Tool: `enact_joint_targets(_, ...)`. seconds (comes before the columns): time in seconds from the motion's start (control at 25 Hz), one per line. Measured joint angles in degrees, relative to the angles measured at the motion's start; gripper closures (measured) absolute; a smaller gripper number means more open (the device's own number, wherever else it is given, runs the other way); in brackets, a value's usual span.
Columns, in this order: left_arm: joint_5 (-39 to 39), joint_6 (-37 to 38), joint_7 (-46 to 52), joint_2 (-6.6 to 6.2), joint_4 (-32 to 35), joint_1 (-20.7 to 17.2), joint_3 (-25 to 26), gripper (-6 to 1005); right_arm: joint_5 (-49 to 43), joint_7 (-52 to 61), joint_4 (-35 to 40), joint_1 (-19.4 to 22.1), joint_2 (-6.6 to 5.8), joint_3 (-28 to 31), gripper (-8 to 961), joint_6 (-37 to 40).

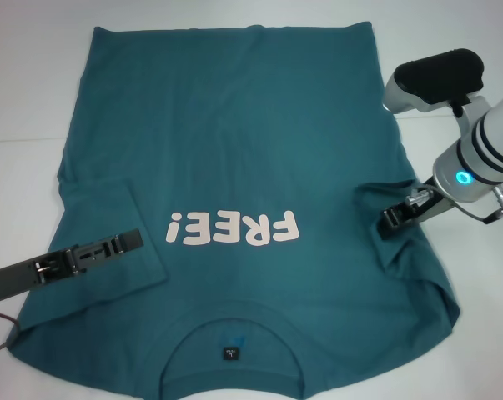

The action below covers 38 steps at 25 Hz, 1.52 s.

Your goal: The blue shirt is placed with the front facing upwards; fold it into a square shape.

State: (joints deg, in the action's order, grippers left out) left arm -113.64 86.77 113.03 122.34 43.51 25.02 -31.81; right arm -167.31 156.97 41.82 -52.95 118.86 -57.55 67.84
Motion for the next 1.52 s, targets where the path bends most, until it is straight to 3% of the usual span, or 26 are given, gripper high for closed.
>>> enact_joint_targets(0.12, 0.0, 0.0, 0.0, 0.0, 0.0, 0.0, 0.0, 278, 3.2, -1.1, 0.4, -0.1, 0.1, 0.3, 619, 0.2)
enact_joint_targets(0.36, 0.0, 0.0, 0.0, 0.0, 0.0, -0.1, 0.0, 279, 12.7, -4.2, 0.5, 0.1, -0.96, 0.3, 620, 1.2)
enact_joint_targets(0.96, 0.0, 0.0, 0.0, -0.03, 0.0, 0.0, 0.0, 279, 8.6, -0.9, 0.1, 2.0, -3.38, 0.4, 619, -0.8)
enact_joint_targets(1.08, 0.0, -0.1, 0.0, -0.01, 0.0, 0.2, 0.0, 278, 8.6, -0.8, -0.7, 2.4, -3.22, 0.4, 620, -4.4)
enact_joint_targets(1.32, 0.0, -0.1, 0.0, -0.06, -0.5, 0.3, 0.0, 278, 8.7, -0.8, -3.0, 2.9, -1.61, 0.4, 620, -14.1)
enact_joint_targets(1.52, 0.0, -0.2, 0.0, -0.1, -0.5, 0.3, 0.0, 279, 9.5, -0.8, -5.4, 2.7, -0.42, 0.4, 591, -26.1)
